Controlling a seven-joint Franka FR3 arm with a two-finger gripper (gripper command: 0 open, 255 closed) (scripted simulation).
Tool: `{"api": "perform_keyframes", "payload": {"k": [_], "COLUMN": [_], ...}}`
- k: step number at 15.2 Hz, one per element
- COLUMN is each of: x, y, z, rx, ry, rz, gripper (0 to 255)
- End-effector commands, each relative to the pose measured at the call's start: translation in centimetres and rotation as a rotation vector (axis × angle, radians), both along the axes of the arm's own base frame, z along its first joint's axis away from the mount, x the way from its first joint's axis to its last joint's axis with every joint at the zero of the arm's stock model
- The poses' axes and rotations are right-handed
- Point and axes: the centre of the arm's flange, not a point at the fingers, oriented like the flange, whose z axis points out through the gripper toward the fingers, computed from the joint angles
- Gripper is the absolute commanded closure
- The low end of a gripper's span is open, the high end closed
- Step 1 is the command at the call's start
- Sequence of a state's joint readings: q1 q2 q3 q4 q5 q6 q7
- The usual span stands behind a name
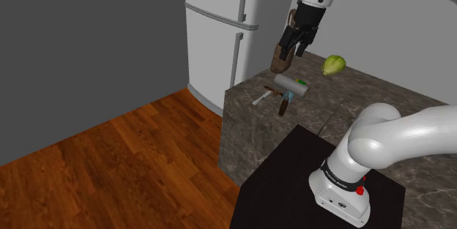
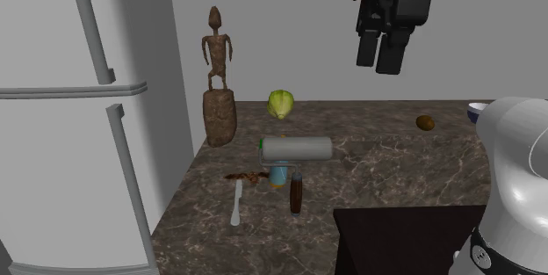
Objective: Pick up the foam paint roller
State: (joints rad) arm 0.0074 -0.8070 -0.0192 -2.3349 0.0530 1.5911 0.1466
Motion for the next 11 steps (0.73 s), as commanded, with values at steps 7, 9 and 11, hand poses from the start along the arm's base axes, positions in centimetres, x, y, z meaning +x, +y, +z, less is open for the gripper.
{"api": "perform_keyframes", "payload": {"k": [7,9,11], "x": [1.7,2.3,2.8], "y": [-6.7,-8.9,-11.1], "z": [-4.6,-6.2,-7.8], "rx": [0.026,0.034,0.043], "ry": [0.015,0.020,0.025], "rz": [-0.004,-0.005,-0.006], "gripper": [0,0,0]}}
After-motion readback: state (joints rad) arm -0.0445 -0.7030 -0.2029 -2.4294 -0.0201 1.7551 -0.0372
